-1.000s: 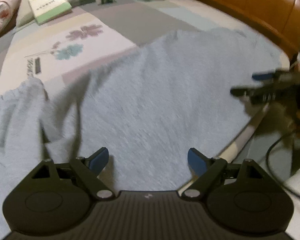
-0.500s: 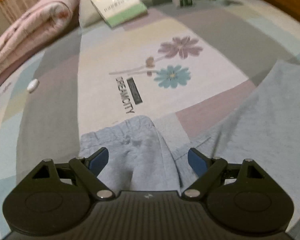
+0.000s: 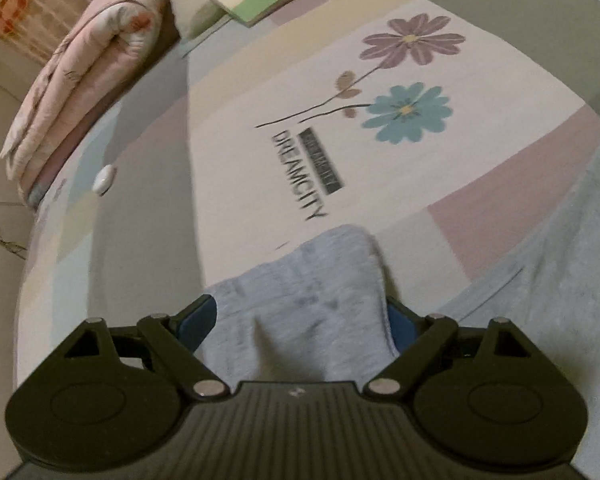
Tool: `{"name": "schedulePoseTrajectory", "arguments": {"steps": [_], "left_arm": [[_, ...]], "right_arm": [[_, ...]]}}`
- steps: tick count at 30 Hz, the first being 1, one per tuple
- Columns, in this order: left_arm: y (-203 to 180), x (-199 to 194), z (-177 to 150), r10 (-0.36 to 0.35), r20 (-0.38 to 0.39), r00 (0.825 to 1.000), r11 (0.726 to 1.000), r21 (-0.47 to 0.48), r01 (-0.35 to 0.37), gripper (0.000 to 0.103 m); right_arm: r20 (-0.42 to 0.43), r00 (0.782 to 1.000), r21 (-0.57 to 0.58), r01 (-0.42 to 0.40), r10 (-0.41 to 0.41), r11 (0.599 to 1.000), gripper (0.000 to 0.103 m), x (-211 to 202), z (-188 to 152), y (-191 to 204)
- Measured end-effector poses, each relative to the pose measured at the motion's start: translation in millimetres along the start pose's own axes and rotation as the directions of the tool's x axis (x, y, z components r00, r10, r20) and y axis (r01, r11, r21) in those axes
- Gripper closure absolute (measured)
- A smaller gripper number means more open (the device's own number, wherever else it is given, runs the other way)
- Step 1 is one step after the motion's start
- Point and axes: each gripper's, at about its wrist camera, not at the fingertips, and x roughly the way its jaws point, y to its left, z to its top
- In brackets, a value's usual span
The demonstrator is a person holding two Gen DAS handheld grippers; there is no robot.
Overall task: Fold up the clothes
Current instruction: 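Close the left gripper on the grey leg cuff, then lift the cuff with the left gripper and fold it over the sweatpants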
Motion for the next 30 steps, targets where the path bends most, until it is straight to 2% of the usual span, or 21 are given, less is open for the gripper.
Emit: {"name": "schedulePoseTrajectory", "arguments": {"steps": [6, 9, 16, 21, 25, 30], "left_arm": [[22, -11, -14, 0.035, 0.001, 0.999, 0.999, -0.03, -0.035, 0.015], [25, -11, -17, 0.026, -0.001, 1.0, 0.999, -0.038, -0.026, 0.015], [-4, 10, -1, 0.008, -0.035, 0.999, 1.0, -0.009, -0.008, 0.015], [-11, 12, -1, 0.072, -0.041, 0.997, 0.996, 0.055, -0.069, 0.014], [3, -1, -13, 0.107, -0.032, 0.994, 0.991, 0.08, -0.104, 0.014], [24, -18, -31, 0.139, -0.028, 0.99, 0.988, 0.065, -0.137, 0.014]], "right_arm": [[-0.015, 1.0, -0.001, 0.006, -0.006, 1.0, 0.0, -2, 3, 1], [-0.03, 0.999, 0.0, 0.013, -0.013, 1.0, 0.0, -3, 6, 2], [-0.029, 0.999, 0.004, 0.022, -0.022, 1.0, 0.0, -4, 5, 4], [-0.028, 0.999, 0.002, 0.022, -0.022, 1.0, 0.0, -5, 4, 4], [-0.022, 1.0, 0.006, 0.021, -0.021, 1.0, 0.0, -5, 2, 4], [-0.016, 1.0, 0.011, 0.019, -0.019, 1.0, 0.0, -6, 1, 4]]}}
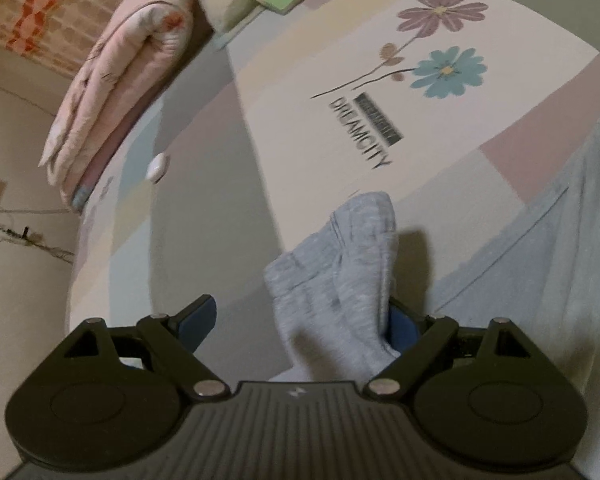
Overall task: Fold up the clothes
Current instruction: 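Lift the cuff with the left gripper and fold it over the sweatpants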
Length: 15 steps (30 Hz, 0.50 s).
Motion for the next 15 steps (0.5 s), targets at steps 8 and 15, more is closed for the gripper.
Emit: {"name": "schedulePoseTrajectory", "arguments": {"steps": [8, 15], "left_arm": [[22, -13, -37, 0.002, -0.015, 1.0, 0.998, -0.062, -0.003, 0.014], [44, -11, -82, -0.037, -0.058, 0.998, 0.984, -0.174, 0.027, 0.014]], "right_arm": [[-0.002, 1.0, 0.003, -0.004, 0.004, 1.0, 0.0, -2, 0, -1], [-0.008, 1.0, 0.001, 0.0, 0.0, 1.0, 0.0, -3, 1, 0]]}}
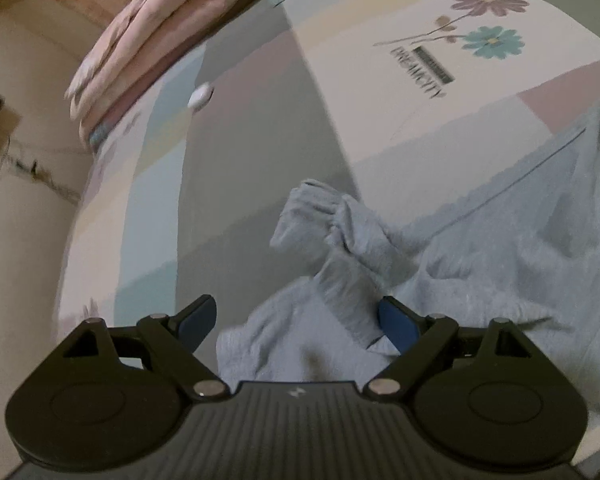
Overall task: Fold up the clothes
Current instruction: 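Lift the cuff with the left gripper and fold it over the sweatpants, then lower the left gripper onto the stacked cuffs and pinch them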
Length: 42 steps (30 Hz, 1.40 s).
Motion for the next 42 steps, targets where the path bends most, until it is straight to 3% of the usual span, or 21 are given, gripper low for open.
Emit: {"name": "schedulePoseTrajectory", "arguments": {"steps": [8, 13, 16, 21, 26, 30, 34, 38, 42], "left_arm": [[37, 18, -51, -0.086, -0.067, 0.994, 0.981, -0.18, 0.072, 0.015], [63, 15, -79, -0.205, -0.001, 0.979, 0.924, -0.33, 0.193, 0.015], [75, 12, -91, -0.328, 0.108, 0.939, 0.837, -0.427, 0.341, 0.015], [87, 25, -105, -0.511, 0.262, 0.819, 0.597, -0.577, 0.557, 0.016], [91, 48, -108, -0.589, 0.363, 0.722, 0.401, -0.644, 0.651, 0.016], [89, 64, -109, -0.625, 0.421, 0.658, 0.288, -0.659, 0.695, 0.016], [84, 80, -110, -0.648, 0.45, 0.615, 0.209, -0.67, 0.712, 0.016], [85, 89, -114, -0.627, 0.496, 0.601, 0.154, -0.678, 0.719, 0.016], [91, 94, -123, -0.58, 0.55, 0.6, 0.088, -0.69, 0.718, 0.016]], "right_arm": [[-0.013, 1.0, -0.007, 0.006, -0.006, 1.0, 0.0, -1, 1, 2], [-0.027, 1.0, -0.001, 0.003, -0.003, 1.0, 0.0, -2, 2, 2], [-0.033, 0.999, 0.019, -0.006, 0.007, 1.0, 0.0, -4, 4, 1], [-0.031, 0.998, 0.079, -0.046, 0.049, 0.996, 0.0, -10, 8, -1], [-0.018, 0.998, 0.11, -0.063, 0.066, 0.992, 0.0, -16, 11, -1], [-0.018, 0.997, 0.12, -0.069, 0.072, 0.99, 0.0, -17, 13, 1], [-0.022, 0.997, 0.112, -0.07, 0.073, 0.991, 0.0, -18, 14, 4], [-0.024, 0.997, 0.101, -0.073, 0.075, 0.992, 0.0, -19, 14, 9], [-0.027, 0.997, 0.093, -0.072, 0.075, 0.993, 0.0, -18, 15, 13]]}}
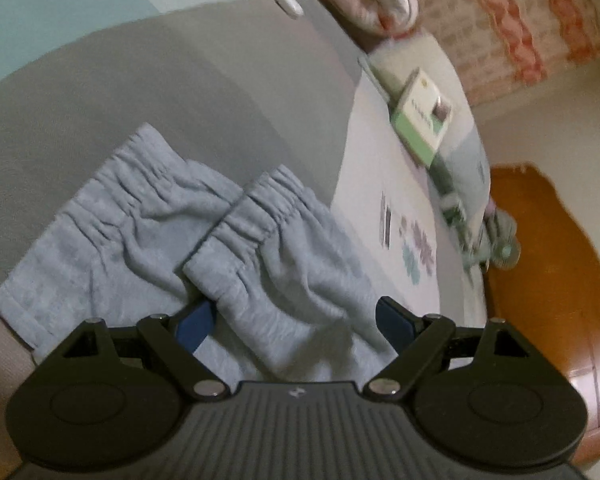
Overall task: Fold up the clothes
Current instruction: 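Lower the left gripper onto the stacked cuffs and pinch them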
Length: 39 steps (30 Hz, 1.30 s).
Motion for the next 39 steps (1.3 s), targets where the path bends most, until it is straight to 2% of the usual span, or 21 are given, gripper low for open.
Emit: {"name": "schedulePoseTrajectory", "arguments": {"steps": [7, 10, 16, 22, 25, 31, 35, 39], "left_arm": [[21, 0, -4, -0.091, 0.092, 0.992, 0.993, -0.061, 0.097, 0.015], [29, -2, -6, -0.092, 0.145, 0.985, 0.988, -0.107, 0.108, 0.024], [36, -5, -16, -0.056, 0.22, 0.974, 0.992, -0.099, 0.079, 0.05], [41, -8, -18, 0.018, 0.235, 0.972, 0.99, -0.137, 0.015, 0.091], [31, -15, -16, 0.05, 0.244, 0.968, 0.991, -0.136, -0.017, 0.092], [-1, -63, -18, 0.092, 0.304, 0.948, 0.996, -0.012, -0.093, 0.093], [-10, -88, -24, 0.162, 0.299, 0.94, 0.983, 0.036, -0.181, 0.093], [-2, -93, -30, 0.246, 0.265, 0.932, 0.962, 0.055, -0.269, 0.092]], "right_arm": [[-0.025, 1.0, -0.015, 0.001, -0.002, 1.0, 0.0, 7, -3, 6], [-0.026, 1.0, -0.018, 0.0, 0.0, 1.0, 0.0, 7, -5, 8], [-0.023, 1.0, -0.008, -0.004, 0.004, 1.0, 0.0, 7, -7, 6], [-0.02, 1.0, -0.009, -0.004, 0.004, 1.0, 0.0, 8, -7, 5], [-0.018, 1.0, -0.005, -0.007, 0.007, 1.0, 0.0, 8, -7, 5], [-0.019, 1.0, 0.0, -0.012, 0.012, 1.0, 0.0, 9, -6, 6], [-0.023, 0.999, -0.013, -0.027, 0.027, 1.0, 0.0, 11, -3, 12], [-0.024, 0.999, -0.041, -0.038, 0.037, 0.998, 0.0, 12, -1, 21]]}}
